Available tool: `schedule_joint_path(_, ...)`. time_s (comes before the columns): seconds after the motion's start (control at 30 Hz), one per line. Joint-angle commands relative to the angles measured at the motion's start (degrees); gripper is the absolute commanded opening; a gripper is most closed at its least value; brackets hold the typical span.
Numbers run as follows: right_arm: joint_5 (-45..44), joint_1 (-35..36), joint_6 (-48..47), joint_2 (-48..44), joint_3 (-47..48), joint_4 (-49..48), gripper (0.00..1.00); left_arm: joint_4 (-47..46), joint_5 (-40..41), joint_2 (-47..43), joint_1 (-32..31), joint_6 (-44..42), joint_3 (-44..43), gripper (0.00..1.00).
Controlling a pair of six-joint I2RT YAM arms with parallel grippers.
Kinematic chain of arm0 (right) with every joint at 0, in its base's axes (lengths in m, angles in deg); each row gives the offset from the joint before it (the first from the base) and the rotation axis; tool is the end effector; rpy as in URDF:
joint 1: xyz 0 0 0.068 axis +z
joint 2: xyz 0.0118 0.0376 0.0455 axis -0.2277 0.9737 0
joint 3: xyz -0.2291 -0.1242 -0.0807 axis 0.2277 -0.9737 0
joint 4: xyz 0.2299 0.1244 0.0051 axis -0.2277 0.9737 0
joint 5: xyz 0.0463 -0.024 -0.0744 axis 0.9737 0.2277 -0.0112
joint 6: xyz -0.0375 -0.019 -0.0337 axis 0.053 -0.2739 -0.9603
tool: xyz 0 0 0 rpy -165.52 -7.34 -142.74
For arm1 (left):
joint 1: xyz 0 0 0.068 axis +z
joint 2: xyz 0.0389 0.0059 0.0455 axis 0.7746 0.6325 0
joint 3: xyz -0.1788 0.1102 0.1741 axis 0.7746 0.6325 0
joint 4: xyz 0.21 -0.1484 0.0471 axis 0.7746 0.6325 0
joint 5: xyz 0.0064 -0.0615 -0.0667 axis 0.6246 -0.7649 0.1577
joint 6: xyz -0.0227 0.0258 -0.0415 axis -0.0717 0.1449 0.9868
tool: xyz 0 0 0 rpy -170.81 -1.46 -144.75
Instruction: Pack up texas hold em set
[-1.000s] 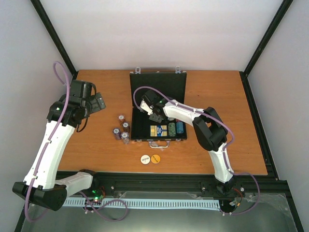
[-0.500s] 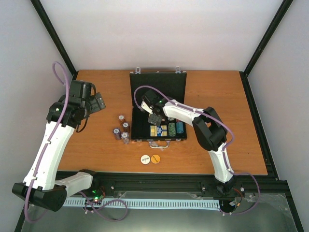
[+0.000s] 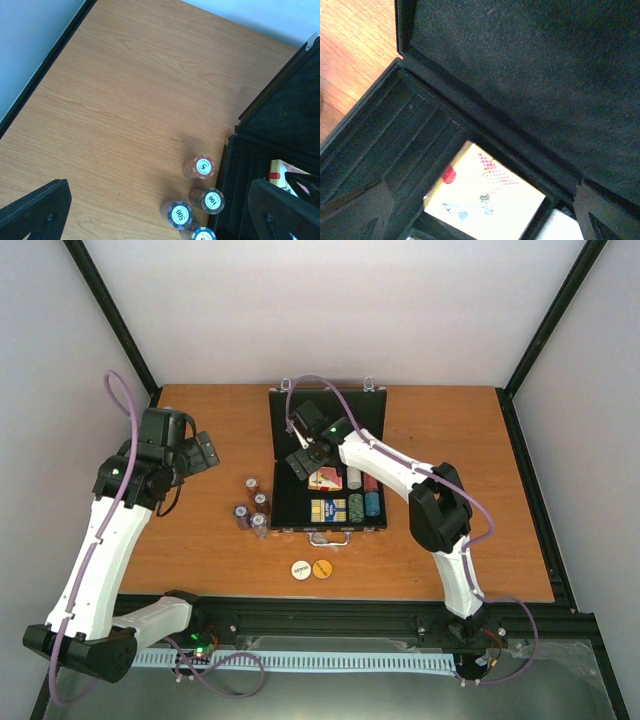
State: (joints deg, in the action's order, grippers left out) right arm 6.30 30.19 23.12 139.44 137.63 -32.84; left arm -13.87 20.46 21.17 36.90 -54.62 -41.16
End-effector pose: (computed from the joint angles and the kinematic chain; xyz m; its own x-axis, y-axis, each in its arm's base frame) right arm 0.3430 0.3154 0.2414 -0.6075 -0.6165 -0.5008 -0.6328 0.7568 -0.1641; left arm 0.1853 -0.0342 0.3976 -0.6148 -0.3615 -0.7009 -0.3573 0.9200 -0.1611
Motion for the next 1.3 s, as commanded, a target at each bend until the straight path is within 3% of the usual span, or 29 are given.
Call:
schedule_joint_path(0.0, 3.3, -0.3, 11.3, -0.7, -0.3, 2.3, 1.00, -1.3, -0.4, -1.6, 0.2, -0.4, 0.1, 1.00)
schedule_joint_path(0.27, -2.5, -0.3, 18.0, 5.7, 5.7, 7.4, 1.00, -1.1, -0.6, -2.0, 0.2, -0.6, 0.8, 1.00)
schedule_joint_path(0.47, -2.8, -0.3, 17.0, 8.1, 4.9, 8.1, 1.00, -1.1, 0.0, -2.0, 0.2, -0.8, 1.1, 1.00)
schedule_joint_path(0.87, -15.8, -0.3, 16.4, 11.1, 3.4, 10.6, 1.00, -1.1, 0.2, -1.4, 0.2, -0.7, 1.3, 1.00)
schedule_joint_path(1.0, -14.0, -0.3, 14.5, 11.9, 3.2, 9.4, 1.00, -1.1, 0.0, -1.1, 0.2, -0.8, 1.2, 1.00)
schedule_joint_path(1.27, 0.8, -0.3, 8.8, 5.5, -0.1, 0.8, 1.00, -1.3, -0.2, -1.1, 0.2, -1.1, 1.3, 1.00)
